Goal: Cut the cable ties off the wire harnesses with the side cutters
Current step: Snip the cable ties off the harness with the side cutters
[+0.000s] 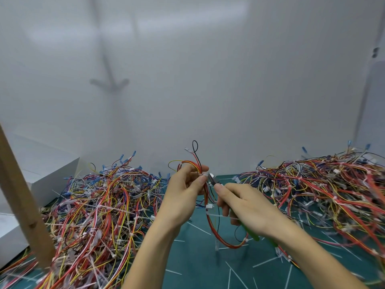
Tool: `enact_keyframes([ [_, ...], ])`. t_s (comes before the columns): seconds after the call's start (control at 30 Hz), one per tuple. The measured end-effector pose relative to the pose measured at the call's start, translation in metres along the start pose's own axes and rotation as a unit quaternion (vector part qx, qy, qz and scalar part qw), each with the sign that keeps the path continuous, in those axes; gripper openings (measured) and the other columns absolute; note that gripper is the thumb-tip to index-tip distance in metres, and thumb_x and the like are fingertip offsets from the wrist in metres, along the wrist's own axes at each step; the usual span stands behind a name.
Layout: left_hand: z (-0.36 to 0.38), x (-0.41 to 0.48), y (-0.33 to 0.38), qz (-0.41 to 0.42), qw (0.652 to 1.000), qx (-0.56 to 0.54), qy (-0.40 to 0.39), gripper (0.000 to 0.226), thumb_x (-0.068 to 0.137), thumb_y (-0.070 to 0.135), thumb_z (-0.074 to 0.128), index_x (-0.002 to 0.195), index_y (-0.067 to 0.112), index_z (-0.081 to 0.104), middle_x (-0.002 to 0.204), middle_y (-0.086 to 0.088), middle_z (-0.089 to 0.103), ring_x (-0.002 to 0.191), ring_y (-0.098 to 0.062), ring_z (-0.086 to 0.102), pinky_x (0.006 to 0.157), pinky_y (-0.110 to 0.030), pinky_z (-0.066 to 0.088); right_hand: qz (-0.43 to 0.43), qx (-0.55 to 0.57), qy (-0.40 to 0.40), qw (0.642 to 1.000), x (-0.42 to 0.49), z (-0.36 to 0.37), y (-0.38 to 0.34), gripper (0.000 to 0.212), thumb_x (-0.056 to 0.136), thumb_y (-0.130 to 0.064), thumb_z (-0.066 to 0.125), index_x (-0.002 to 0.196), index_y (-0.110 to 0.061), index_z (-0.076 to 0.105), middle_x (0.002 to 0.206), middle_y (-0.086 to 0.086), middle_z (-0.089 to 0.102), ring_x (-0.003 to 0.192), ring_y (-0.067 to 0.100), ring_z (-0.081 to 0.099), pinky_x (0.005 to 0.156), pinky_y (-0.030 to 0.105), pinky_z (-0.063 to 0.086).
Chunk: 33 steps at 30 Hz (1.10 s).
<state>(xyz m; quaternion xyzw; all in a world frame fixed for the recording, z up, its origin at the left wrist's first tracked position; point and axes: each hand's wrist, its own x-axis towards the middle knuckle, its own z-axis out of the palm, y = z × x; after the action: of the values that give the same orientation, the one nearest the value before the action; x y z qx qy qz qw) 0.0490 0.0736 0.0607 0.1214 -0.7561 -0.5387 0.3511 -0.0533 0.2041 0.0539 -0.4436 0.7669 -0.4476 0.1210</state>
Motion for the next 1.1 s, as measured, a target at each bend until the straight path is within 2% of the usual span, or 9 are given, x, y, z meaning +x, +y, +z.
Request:
enact_keyframes([
  [0.2, -0.001, -0.0008, -0.0003, -0.002, 1.0, -0.006, -0.001, 0.018, 0.099, 0.008, 0.055, 0.111, 0.015, 0.065, 0.098, -0.007, 0.071, 0.089, -0.011, 0.066, 0.077, -0.018, 0.054, -0.006, -0.016, -0.002, 1.0, -0.0006, -0.0026, 0.0008, 0.049, 0.095, -0.062, 0.041, 0.075, -0.024, 0.064, 0.066, -0.008, 0.067, 0.061, 0.008, 0.062, 0.076, 0.047, 0.057],
  [0.4, 0.0009, -0.0003, -0.0007, -0.007, 1.0, -0.025, 0.0, 0.017, 0.098, 0.007, 0.054, 0.109, 0.014, 0.066, 0.093, -0.001, 0.07, 0.088, -0.01, 0.067, 0.077, -0.019, 0.055, -0.027, -0.078, 0.013, 0.997, -0.0009, -0.003, 0.0025, 0.052, 0.093, -0.066, 0.037, 0.077, -0.023, 0.063, 0.074, -0.005, 0.069, 0.07, 0.011, 0.064, 0.079, 0.048, 0.055],
  [0.5, 0.0025, -0.0008, -0.0002, -0.009, 1.0, -0.025, -0.003, 0.017, 0.098, 0.008, 0.054, 0.11, 0.014, 0.066, 0.093, 0.0, 0.071, 0.088, -0.008, 0.067, 0.079, -0.02, 0.056, -0.036, -0.084, 0.021, 0.996, 0.0005, -0.0032, 0.0026, 0.055, 0.092, -0.067, 0.036, 0.078, -0.022, 0.063, 0.074, -0.001, 0.069, 0.068, 0.012, 0.064, 0.077, 0.048, 0.055],
  [0.67, 0.0033, -0.0007, 0.0015, -0.008, 1.0, -0.022, -0.006, 0.018, 0.098, 0.008, 0.054, 0.11, 0.014, 0.066, 0.094, -0.002, 0.071, 0.089, -0.009, 0.067, 0.078, -0.018, 0.055, -0.045, -0.088, 0.03, 0.995, 0.0017, -0.0026, 0.0032, 0.056, 0.092, -0.068, 0.035, 0.077, -0.019, 0.06, 0.064, 0.001, 0.06, 0.062, 0.018, 0.057, 0.072, 0.048, 0.054],
  [0.87, 0.003, -0.001, 0.0018, -0.005, 1.0, -0.019, -0.001, 0.018, 0.098, 0.007, 0.056, 0.11, 0.014, 0.067, 0.099, -0.007, 0.072, 0.094, -0.015, 0.068, 0.076, -0.016, 0.054, -0.057, -0.108, 0.041, 0.992, 0.0022, -0.0022, 0.004, 0.06, 0.093, -0.068, 0.034, 0.075, -0.014, 0.055, 0.06, -0.001, 0.051, 0.056, 0.011, 0.044, 0.064, 0.044, 0.045],
  [1.0, 0.0028, -0.0001, 0.0009, -0.007, 1.0, -0.019, 0.005, 0.017, 0.097, 0.008, 0.057, 0.107, 0.016, 0.068, 0.099, -0.008, 0.072, 0.093, -0.018, 0.069, 0.079, -0.02, 0.057, -0.068, -0.106, 0.046, 0.991, 0.0029, -0.002, 0.0043, 0.062, 0.09, -0.069, 0.033, 0.074, -0.012, 0.053, 0.068, 0.008, 0.058, 0.063, 0.021, 0.051, 0.065, 0.044, 0.044],
  [1.1, 0.0025, 0.0005, 0.0005, -0.009, 1.0, -0.018, 0.01, 0.017, 0.096, 0.009, 0.058, 0.105, 0.018, 0.069, 0.097, -0.007, 0.073, 0.089, -0.015, 0.069, 0.077, -0.019, 0.056, -0.07, -0.112, 0.048, 0.99, 0.0039, -0.0016, 0.0038, 0.062, 0.09, -0.069, 0.033, 0.075, -0.012, 0.053, 0.071, 0.009, 0.06, 0.066, 0.021, 0.053, 0.066, 0.044, 0.045],
])
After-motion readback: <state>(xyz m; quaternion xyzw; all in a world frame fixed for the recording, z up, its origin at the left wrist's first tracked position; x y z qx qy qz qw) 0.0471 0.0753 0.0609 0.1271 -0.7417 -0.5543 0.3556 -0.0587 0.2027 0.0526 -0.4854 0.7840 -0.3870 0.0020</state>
